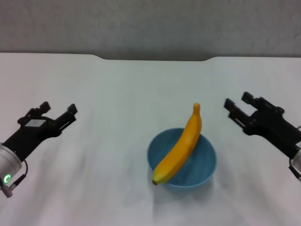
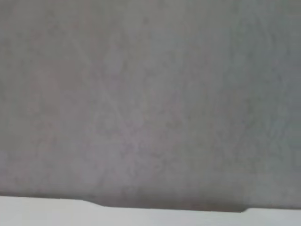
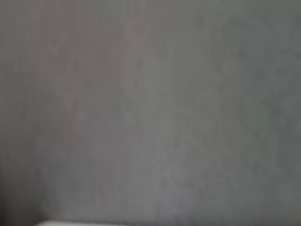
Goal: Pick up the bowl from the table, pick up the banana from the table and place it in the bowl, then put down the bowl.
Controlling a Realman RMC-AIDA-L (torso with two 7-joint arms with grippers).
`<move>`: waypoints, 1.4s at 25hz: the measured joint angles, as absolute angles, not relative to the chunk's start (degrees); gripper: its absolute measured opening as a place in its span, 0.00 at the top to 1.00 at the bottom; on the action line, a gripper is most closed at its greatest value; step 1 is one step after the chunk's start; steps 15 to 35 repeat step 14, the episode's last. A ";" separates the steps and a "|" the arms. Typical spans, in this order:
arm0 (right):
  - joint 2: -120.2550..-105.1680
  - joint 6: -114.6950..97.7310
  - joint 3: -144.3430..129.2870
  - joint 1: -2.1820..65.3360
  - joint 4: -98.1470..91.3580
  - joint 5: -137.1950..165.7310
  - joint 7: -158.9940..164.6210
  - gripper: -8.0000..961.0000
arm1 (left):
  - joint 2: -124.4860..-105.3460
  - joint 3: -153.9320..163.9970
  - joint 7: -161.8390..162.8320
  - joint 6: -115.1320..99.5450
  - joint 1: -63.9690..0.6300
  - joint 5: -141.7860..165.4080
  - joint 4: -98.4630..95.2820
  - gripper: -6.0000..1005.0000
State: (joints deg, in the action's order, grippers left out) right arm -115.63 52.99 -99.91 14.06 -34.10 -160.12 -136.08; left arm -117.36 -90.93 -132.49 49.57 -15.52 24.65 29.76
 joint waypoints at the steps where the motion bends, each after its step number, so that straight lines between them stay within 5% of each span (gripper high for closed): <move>1: -115.54 55.97 -99.87 14.98 -30.97 -161.91 -136.00 0.37 | -117.36 -90.66 -132.38 49.74 -15.63 24.30 29.76 0.11; 35: -115.74 64.97 -97.05 16.90 -22.60 -164.25 -137.97 0.37 | -117.18 -90.76 -134.38 55.22 -17.52 22.31 23.87 0.11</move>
